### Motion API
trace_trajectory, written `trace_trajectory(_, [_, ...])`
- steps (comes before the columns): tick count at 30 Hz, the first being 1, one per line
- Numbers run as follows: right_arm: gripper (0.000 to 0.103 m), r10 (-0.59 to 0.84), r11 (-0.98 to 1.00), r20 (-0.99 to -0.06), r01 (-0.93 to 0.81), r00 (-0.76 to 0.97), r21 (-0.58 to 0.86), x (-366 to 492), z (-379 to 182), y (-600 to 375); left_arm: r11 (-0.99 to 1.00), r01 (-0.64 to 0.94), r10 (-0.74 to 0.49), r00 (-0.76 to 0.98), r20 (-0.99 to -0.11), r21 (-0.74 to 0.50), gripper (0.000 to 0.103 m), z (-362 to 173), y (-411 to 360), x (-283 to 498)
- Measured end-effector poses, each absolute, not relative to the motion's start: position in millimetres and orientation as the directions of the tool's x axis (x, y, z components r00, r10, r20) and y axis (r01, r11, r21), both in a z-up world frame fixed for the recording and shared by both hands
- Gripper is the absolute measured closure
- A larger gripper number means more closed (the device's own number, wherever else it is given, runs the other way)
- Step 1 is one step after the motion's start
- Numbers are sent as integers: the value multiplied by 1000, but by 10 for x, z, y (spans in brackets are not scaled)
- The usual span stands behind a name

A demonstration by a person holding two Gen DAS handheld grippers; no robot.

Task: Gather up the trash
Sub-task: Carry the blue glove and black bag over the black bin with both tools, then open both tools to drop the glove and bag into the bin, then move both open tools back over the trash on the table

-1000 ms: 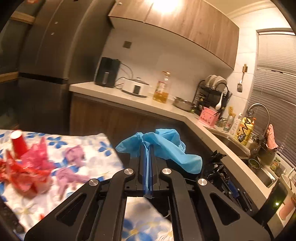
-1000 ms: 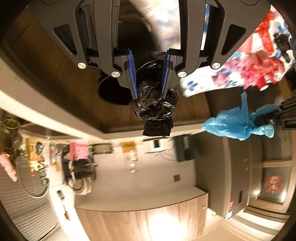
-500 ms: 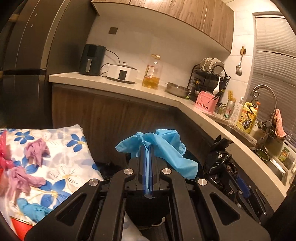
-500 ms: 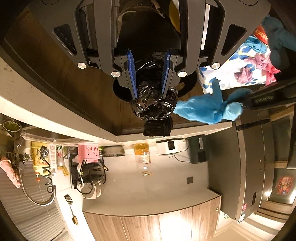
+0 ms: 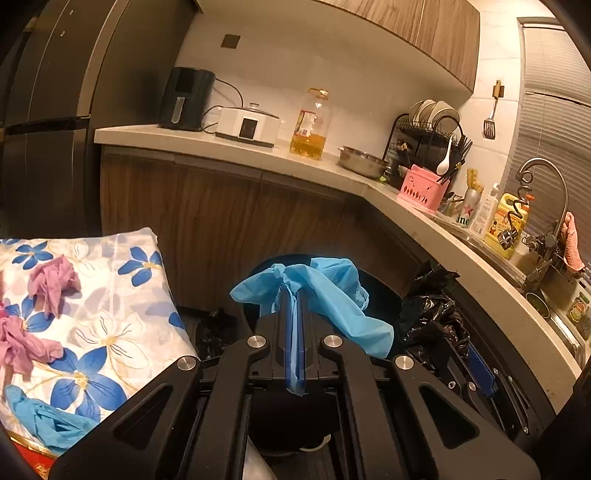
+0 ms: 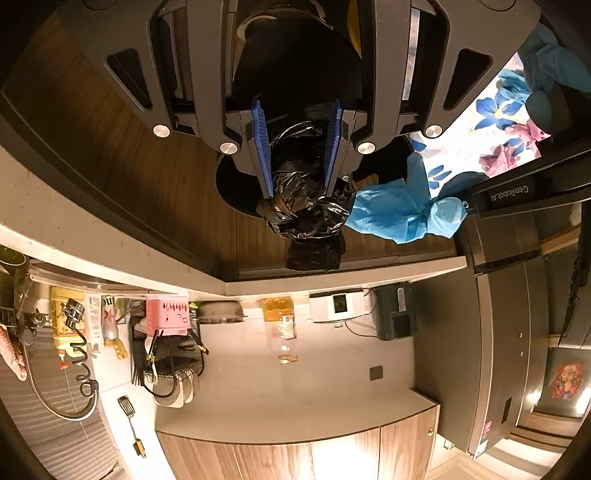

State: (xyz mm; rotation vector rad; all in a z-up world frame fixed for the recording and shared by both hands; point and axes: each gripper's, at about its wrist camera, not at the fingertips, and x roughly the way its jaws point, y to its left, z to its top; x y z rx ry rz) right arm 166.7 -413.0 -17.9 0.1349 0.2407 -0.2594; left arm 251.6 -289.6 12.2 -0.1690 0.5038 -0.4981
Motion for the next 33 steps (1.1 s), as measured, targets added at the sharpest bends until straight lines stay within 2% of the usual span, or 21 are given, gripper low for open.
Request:
trace_trajectory(8, [73,-242,957,-264,274,934,93,1712,-234,-4147,870,412,-492,748,-446,-269,101,52,-2957,2585])
trace_trajectory(16, [60,-242,957,-270,276,932,91,1731,-263,-4155,868,416,-496,732,-467,-270,96,2,-2976,2632])
trace_trajectory(17, [60,-243,957,-270,276,932,90,1733,-263,-4155,867,418,-498,731,-467,-270,92,-1,-2975,2631])
trace_trajectory(19, [59,-248,956,-270,280,930,86,1725,-264,-4160,867,420,-498,731,-467,-267,74,-3,-2977,2632])
trace_trajectory(23, [57,-250,955,-270,283,930,93,1692,-257,-4171,870,414,-494,736,-463,-269,66,11,-2956,2625])
trace_trajectory(28, [51,-249,955,-275,283,929,91,1641,-253,-4145,888,392,-461,768,-445,-242,41,99,-2901,2548])
trace_trajectory(33, [44,-245,955,-269,279,931,97,1557,-196,-4106,921,337,-390,811,-435,-196,30,182,-2789,2432])
